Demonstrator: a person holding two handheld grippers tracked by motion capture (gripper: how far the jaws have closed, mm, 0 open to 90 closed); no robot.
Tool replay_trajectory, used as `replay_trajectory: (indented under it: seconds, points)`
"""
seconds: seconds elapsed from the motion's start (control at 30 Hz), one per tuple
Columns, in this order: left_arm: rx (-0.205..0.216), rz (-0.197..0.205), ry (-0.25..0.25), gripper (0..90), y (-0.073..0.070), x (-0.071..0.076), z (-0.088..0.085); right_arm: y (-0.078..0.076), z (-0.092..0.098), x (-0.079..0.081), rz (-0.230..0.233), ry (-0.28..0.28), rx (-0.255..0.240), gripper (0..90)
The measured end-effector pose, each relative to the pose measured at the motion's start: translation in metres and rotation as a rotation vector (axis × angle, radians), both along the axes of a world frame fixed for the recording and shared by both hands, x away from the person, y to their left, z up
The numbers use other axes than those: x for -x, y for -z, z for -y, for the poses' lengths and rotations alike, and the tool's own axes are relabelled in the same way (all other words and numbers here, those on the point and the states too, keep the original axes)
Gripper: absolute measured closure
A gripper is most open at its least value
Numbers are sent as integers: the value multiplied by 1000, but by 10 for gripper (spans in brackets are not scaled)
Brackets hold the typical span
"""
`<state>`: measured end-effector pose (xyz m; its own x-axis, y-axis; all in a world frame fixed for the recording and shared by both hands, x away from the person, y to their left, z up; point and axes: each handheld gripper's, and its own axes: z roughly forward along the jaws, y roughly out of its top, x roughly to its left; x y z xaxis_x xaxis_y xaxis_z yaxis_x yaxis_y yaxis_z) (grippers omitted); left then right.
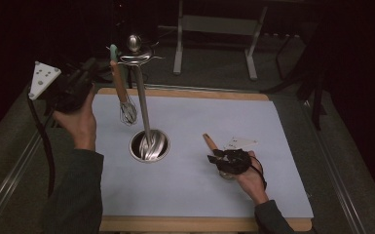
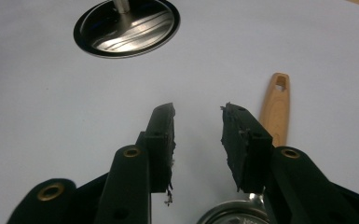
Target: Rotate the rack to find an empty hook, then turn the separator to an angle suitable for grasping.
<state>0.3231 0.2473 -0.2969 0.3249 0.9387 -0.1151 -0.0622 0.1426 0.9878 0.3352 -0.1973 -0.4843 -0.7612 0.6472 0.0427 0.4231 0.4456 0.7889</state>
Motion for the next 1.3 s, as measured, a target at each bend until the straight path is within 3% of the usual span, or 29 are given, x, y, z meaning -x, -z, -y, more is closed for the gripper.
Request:
replay_trajectory:
  seconds: [0.23, 0.33, 0.47, 0.67, 0.87, 1.0, 1.3]
  points:
    - [-21, -43, 30, 872, 18, 8, -6, -6, 12, -2, 4, 23, -14, 632]
    - [-50, -62, 41, 844, 26, 11, -5, -10, 15, -2, 6, 23, -16, 632]
    - [-79, -114, 53, 809, 52, 18, -4, -15, 22, -2, 15, 36, -22, 632]
    - [-98, -174, 79, 744, 84, 27, -1, -17, 30, -9, 7, 63, 14, 646]
    - [-89, -229, 132, 696, 119, 37, 6, -17, 33, -18, 5, 94, 51, 706]
    - [-82, -258, 138, 686, 141, 42, 8, -15, 33, -21, 0, 92, 79, 752]
    - [-127, -313, 122, 682, 181, 48, 8, -8, 31, -33, -23, 94, 161, 896]
